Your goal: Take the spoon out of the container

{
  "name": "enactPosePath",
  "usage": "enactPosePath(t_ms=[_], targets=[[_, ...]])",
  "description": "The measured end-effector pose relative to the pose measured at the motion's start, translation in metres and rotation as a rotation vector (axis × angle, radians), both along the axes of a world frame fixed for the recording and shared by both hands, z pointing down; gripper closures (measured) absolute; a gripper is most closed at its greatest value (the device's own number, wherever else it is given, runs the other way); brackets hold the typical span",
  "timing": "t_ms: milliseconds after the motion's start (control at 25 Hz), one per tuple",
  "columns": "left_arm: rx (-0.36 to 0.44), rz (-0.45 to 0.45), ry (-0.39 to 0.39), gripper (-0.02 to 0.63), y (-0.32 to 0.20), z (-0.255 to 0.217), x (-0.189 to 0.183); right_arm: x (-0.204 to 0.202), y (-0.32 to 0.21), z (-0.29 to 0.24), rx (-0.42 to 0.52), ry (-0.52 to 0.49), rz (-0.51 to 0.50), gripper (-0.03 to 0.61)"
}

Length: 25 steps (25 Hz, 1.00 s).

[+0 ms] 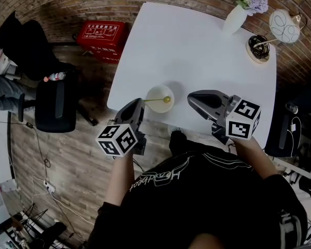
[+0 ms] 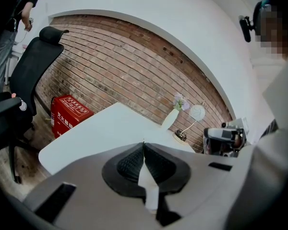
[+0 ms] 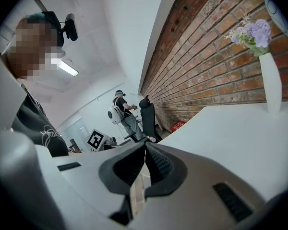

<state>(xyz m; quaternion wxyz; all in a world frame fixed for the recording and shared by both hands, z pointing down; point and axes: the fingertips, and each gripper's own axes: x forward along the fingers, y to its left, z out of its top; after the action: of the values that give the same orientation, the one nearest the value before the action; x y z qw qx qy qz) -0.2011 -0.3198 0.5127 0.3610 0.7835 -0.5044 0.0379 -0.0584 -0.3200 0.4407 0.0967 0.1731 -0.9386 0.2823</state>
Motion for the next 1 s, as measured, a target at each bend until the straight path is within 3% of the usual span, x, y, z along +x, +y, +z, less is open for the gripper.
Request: enactPosePath(t_ms=[680,1000], targets=[[0.009,-0.051,0.035,0.606,0.004,-0.016,-0.009,-0.002,0.011,-0.003,0.001,-0.002,-0.009,0.581],[0.099,-0.051,0.018,0.606,0.014,-0.054,-0.009,-0.003,0.029,-0.013,0.019,-0.015,-0.018,0.581]])
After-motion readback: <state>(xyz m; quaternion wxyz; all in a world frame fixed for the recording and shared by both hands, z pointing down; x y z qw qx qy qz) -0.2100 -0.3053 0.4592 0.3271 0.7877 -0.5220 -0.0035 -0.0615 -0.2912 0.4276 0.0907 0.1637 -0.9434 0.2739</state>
